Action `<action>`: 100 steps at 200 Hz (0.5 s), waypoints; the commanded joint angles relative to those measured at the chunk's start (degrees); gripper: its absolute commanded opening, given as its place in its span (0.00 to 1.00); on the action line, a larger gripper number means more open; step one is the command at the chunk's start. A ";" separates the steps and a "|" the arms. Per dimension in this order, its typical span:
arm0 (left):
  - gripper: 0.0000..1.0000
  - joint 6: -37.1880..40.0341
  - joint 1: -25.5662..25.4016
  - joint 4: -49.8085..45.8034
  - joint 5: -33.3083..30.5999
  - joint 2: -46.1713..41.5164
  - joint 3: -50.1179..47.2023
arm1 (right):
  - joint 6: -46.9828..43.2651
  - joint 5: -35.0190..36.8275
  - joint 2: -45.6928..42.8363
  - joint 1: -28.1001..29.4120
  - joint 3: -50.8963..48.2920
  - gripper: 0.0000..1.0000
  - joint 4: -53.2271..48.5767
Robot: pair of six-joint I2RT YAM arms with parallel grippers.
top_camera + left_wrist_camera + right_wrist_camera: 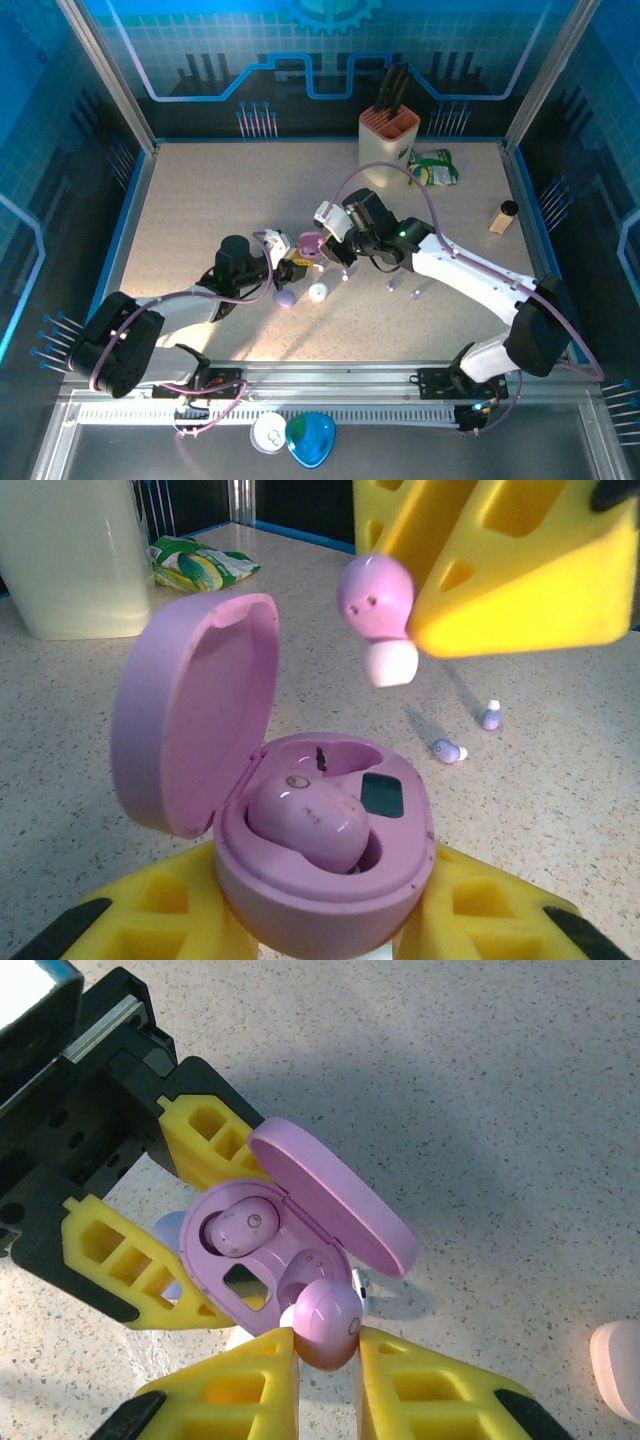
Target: Insert wireless bluetooth earbuds into charging case
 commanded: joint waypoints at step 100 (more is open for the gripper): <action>0.26 0.68 0.31 3.15 1.94 -0.58 0.96 | -2.63 -1.08 3.39 1.02 2.37 0.21 -2.89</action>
